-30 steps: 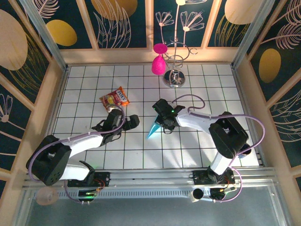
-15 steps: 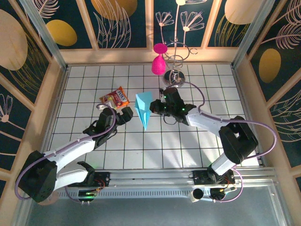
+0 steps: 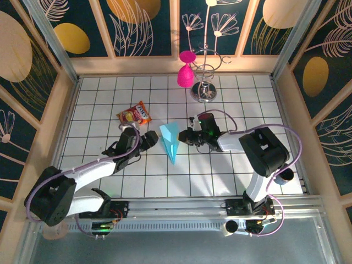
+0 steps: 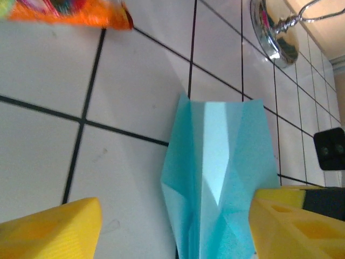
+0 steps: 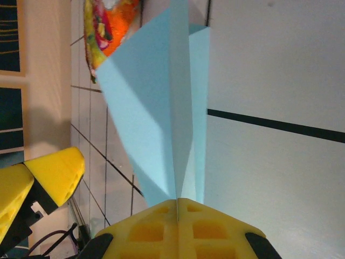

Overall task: Fold a paper plane with a square sheet of paper (pick it up from the middle)
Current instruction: Turn over a paper plane at the center of the table.

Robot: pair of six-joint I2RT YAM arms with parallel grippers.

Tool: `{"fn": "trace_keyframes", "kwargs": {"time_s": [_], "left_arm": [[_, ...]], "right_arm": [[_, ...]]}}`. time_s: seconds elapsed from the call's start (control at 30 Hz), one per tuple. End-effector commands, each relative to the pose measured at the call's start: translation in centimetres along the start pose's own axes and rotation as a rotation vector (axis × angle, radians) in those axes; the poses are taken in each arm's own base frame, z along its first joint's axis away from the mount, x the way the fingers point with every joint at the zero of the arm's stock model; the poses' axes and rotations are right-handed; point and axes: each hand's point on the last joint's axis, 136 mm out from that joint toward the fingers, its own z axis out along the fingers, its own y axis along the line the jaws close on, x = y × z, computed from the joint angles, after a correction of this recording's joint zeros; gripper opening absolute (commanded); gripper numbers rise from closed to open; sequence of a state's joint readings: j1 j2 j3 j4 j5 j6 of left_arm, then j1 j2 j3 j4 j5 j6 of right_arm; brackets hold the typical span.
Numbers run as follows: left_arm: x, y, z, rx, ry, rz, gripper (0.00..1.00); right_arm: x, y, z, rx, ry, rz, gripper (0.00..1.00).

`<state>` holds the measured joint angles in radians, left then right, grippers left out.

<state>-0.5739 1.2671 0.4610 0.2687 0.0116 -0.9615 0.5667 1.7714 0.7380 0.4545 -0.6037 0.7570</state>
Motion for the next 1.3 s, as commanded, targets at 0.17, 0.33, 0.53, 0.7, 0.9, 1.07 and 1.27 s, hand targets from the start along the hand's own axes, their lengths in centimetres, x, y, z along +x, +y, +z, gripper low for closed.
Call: {"fn": "trace_keyframes", "kwargs": {"time_s": [0.17,0.33,0.53,0.7,0.9,1.07,1.27], "left_arm": [[1.7,-2.9,2.1,0.131,0.138,-0.028,0.51],[2.7,-3.7,3.1,0.170,0.199,-0.032,0.46],[3.3,-4.1,4.7,0.158,0.254,-0.013,0.42],[3.8,-3.9,6.0,0.131,0.290,-0.013,0.34],[4.1,-4.3,6.4,0.145,0.314,-0.003,0.31],[5.1,-3.6,7.0,0.091,0.357,0.029,0.30],[5.5,-3.1,7.5,0.036,0.366,0.053,0.20]], "right_arm": [[0.3,-2.5,-0.5,0.016,-0.006,0.041,0.04],[0.3,-2.8,-0.6,0.025,-0.005,0.045,0.04],[0.3,-3.0,-0.4,0.024,0.001,0.048,0.04],[0.2,-2.9,-0.5,0.021,0.001,0.048,0.03],[0.1,-2.9,-0.6,0.021,-0.002,0.049,0.03],[0.0,-2.9,-0.6,0.022,-0.005,0.049,0.03],[0.0,-3.0,-0.7,0.027,-0.008,0.051,0.02]]}}
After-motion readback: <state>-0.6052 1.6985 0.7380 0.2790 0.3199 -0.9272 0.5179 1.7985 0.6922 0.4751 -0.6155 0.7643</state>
